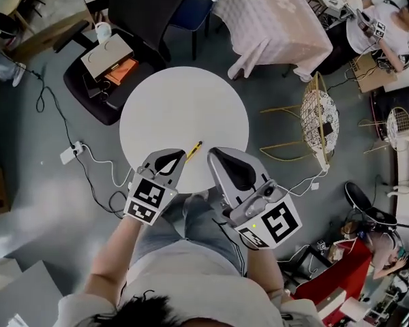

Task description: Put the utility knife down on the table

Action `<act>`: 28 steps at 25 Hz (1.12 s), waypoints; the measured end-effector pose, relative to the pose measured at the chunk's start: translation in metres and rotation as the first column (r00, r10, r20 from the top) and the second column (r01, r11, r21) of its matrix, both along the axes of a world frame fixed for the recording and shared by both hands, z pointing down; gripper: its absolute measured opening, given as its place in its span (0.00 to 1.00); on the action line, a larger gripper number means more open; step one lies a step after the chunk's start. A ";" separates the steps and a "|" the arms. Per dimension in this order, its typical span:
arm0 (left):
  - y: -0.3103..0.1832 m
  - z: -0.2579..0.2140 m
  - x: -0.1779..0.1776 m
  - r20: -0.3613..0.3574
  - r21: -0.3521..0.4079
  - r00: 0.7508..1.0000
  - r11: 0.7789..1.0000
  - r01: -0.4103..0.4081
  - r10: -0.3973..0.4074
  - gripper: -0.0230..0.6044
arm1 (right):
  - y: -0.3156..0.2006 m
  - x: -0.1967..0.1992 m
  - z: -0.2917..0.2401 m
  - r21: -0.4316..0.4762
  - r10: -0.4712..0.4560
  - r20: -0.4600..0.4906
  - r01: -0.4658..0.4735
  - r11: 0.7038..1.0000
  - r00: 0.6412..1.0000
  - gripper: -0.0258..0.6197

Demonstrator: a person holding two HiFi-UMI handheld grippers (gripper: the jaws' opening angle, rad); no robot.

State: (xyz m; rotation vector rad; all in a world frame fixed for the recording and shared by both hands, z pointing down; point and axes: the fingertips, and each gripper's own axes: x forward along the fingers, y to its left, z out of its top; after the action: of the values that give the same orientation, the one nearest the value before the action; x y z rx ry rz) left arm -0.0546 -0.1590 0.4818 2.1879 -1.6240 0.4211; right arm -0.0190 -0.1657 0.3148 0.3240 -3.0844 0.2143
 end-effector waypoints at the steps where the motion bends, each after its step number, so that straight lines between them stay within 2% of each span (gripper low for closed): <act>1: 0.002 -0.015 0.000 -0.003 0.032 1.000 0.999 -0.016 0.016 0.05 | 0.004 -0.001 -0.002 0.002 0.012 0.002 -0.012 1.000 1.000 0.05; 6: 0.019 -0.081 -0.008 -0.029 0.182 0.996 0.980 -0.082 0.089 0.05 | 0.028 -0.015 -0.014 0.026 0.061 0.016 -0.061 0.998 0.998 0.05; 14: 0.060 -0.157 -0.032 -0.062 0.358 0.982 0.922 -0.145 0.179 0.05 | 0.064 -0.036 -0.028 0.064 0.148 0.040 -0.150 0.987 0.988 0.05; 22: 0.102 -0.203 -0.039 -0.040 0.459 0.963 0.861 -0.219 0.267 0.05 | 0.102 -0.044 -0.040 0.094 0.214 0.064 -0.219 0.971 0.975 0.05; 28: 0.120 -0.217 -0.038 -0.026 0.495 0.956 0.834 -0.242 0.293 0.05 | 0.121 -0.043 -0.049 0.111 0.235 0.076 -0.242 0.964 0.969 0.05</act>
State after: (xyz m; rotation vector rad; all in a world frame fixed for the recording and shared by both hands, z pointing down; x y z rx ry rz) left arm -0.0923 -0.0389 0.2644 2.7779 -1.4878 -0.0465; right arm -0.0616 -0.0451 0.2661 0.7093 -3.1198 0.0450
